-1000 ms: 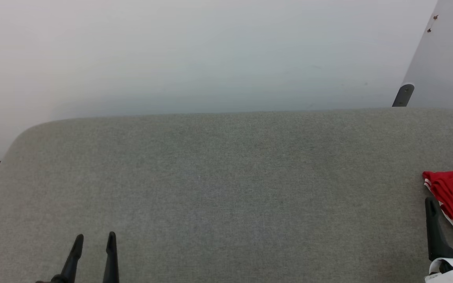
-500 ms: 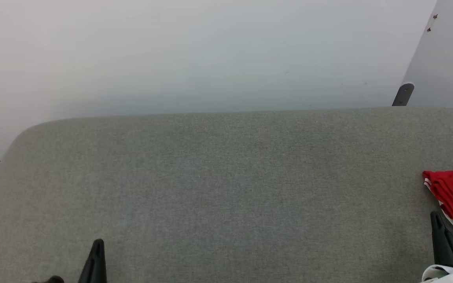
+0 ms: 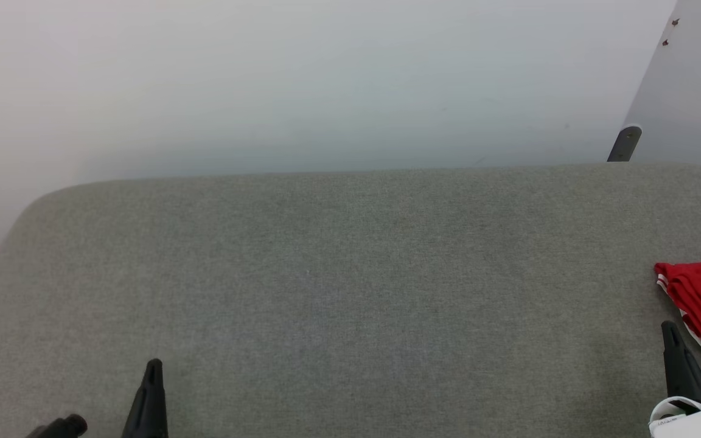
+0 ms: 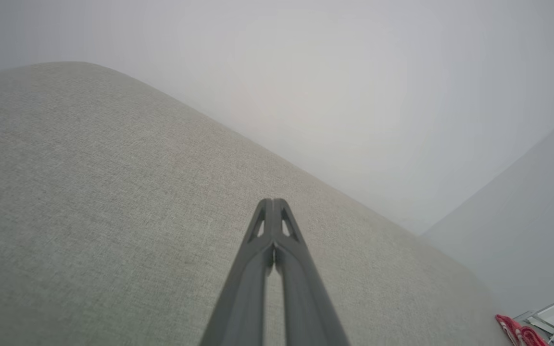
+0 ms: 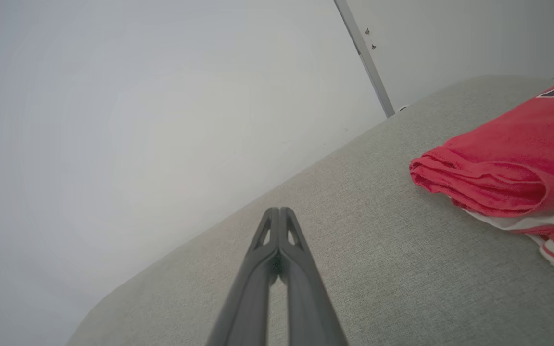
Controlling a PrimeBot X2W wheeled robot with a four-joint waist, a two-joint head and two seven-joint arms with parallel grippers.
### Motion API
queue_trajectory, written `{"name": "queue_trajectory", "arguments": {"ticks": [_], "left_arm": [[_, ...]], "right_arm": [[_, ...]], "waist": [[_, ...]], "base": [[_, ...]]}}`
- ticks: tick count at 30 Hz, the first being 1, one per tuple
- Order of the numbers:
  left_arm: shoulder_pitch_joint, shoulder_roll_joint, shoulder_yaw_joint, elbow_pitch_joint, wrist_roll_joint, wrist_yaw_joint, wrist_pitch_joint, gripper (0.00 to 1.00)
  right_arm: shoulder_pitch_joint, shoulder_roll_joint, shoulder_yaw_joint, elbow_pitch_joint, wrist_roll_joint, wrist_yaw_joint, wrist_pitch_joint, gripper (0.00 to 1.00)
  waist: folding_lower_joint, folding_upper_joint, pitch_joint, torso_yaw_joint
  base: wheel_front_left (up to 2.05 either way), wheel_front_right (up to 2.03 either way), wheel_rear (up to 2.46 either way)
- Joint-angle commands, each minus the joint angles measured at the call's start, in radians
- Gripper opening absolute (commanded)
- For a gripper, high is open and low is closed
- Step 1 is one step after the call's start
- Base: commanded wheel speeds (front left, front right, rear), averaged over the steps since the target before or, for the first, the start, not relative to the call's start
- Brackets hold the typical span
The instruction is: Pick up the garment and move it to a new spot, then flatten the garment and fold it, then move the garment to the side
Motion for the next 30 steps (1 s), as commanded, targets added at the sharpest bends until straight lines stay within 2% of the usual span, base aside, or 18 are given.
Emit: {"name": "queue_trajectory", "arguments": {"ticks": [1, 30], "left_arm": [[-0.03, 0.005, 0.004, -0.007, -0.041, -0.001, 0.007, 0.0], [-0.109, -0.007, 0.006, 0.046, -0.415, -0.001, 0.11, 0.0]], "right_arm": [[-0.029, 0.0, -0.008, -0.008, 0.037, 0.0, 0.007, 0.0], [-0.078, 0.047, -0.02, 0.037, 0.35, 0.0, 0.095, 0.0]], "waist": [[0.0, 0.0, 0.001, 0.0], [0.0, 0.0, 0.013, -0.001]], "base": [[0.0, 0.0, 0.0], [0.0, 0.0, 0.0]]}}
